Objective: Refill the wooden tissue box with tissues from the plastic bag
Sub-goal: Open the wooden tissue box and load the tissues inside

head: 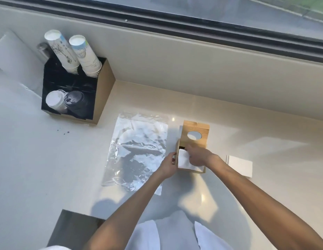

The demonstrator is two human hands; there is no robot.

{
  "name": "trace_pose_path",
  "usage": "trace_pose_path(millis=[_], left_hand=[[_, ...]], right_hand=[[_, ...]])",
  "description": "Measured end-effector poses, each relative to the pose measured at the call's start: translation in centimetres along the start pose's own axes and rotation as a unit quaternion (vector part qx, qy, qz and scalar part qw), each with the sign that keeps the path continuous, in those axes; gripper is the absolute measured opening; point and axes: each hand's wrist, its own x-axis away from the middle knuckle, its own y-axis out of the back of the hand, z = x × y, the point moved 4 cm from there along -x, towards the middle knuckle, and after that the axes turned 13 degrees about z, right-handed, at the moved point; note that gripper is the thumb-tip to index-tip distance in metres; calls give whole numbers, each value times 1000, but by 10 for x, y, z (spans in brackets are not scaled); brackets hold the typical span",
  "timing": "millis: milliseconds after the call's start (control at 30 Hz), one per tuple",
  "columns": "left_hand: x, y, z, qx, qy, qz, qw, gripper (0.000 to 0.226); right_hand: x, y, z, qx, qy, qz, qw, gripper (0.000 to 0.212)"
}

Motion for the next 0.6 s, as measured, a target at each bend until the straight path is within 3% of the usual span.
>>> trace_pose_path(millis=[200,367,600], left_hand=[[1,0,8,7,-10,-3,1000,51],[0,0,14,16,-11,1,1000,53],[2,0,12,12,-24,-1,1000,54]], right_hand=[[-8,-9,10,-20,-72,32,997,42],[-6,-19,15,0,-123,-82,989,36],[-13,-33,14,7,-128,-139,982,39]])
